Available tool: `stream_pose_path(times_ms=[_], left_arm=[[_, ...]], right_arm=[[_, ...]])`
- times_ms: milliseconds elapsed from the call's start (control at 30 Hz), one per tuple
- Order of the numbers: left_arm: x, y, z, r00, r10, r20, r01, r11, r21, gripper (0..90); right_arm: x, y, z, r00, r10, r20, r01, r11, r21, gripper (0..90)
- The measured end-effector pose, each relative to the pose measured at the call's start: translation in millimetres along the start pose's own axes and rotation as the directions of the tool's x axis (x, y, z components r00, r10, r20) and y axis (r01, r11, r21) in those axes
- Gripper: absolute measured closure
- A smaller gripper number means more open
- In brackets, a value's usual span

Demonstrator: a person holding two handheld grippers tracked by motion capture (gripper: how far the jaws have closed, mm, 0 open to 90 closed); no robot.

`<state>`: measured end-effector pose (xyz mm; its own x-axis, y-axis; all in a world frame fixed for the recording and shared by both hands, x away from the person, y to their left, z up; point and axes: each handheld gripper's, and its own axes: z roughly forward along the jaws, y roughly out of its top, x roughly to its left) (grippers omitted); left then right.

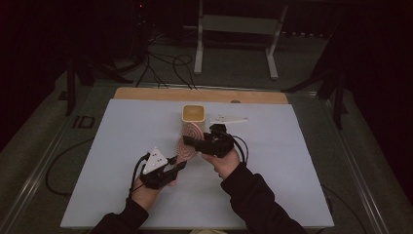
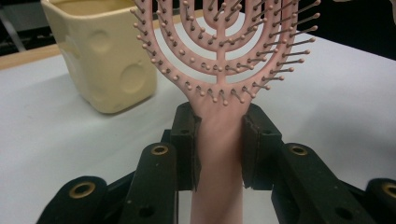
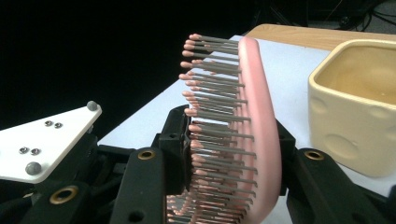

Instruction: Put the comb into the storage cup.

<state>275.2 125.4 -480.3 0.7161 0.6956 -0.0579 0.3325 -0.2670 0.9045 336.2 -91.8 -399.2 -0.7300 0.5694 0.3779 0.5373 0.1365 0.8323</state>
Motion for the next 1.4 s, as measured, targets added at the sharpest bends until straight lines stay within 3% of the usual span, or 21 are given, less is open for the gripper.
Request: stream_pose_path(times_ms=[167, 333, 533, 767, 1067, 1267, 1400], left_arm=[[-1.0, -0.8, 1.6, 1.0, 0.005, -0.004, -0.005, 1.0, 0.006, 71.0], [-2.0, -0.2, 2.9, 1.0, 0.005, 0.0, -0.005, 1.0, 0.003, 70.8], [0.3, 1.6, 3.1, 0.9982, -0.034, 0.049, 0.034, 0.9994, 0.009, 68.5], [5.0, 1.1, 4.3, 0.995, -0.082, 0.057, 0.079, 0.9955, 0.052, 44.1], [5.6, 2.8, 4.3, 0.996, -0.079, 0.044, 0.075, 0.9938, 0.082, 23.1], [10.8, 1.4, 2.6, 0.9916, -0.085, 0.098, 0.076, 0.9927, 0.094, 12.5], [10.4, 1.1, 1.3, 0.9915, -0.07, 0.11, 0.057, 0.9921, 0.112, 1.0]], right_arm=[[-1.1, -0.1, -0.3, 0.9997, 0.017, -0.016, -0.017, 1.0, 0.005, 63.1], [-0.1, 0.7, -2.1, 0.9998, 0.004, -0.021, -0.004, 1.0, 0.014, 63.7], [1.3, 2.2, -4.8, 0.9999, 0.0, -0.015, 0.0, 1.0, -0.014, 64.1], [0.8, 9.3, -12.3, 0.9995, -0.033, -0.003, 0.032, 0.998, -0.049, 64.2], [0.8, 16.2, -19.3, 0.9984, -0.057, -0.004, 0.057, 0.996, -0.063, 64.2], [2.4, 21.0, -22.8, 0.9969, -0.079, 0.0, 0.078, 0.994, -0.069, 64.2], [3.8, 25.0, -25.3, 0.9955, -0.095, -0.002, 0.094, 0.993, -0.07, 64.2]])
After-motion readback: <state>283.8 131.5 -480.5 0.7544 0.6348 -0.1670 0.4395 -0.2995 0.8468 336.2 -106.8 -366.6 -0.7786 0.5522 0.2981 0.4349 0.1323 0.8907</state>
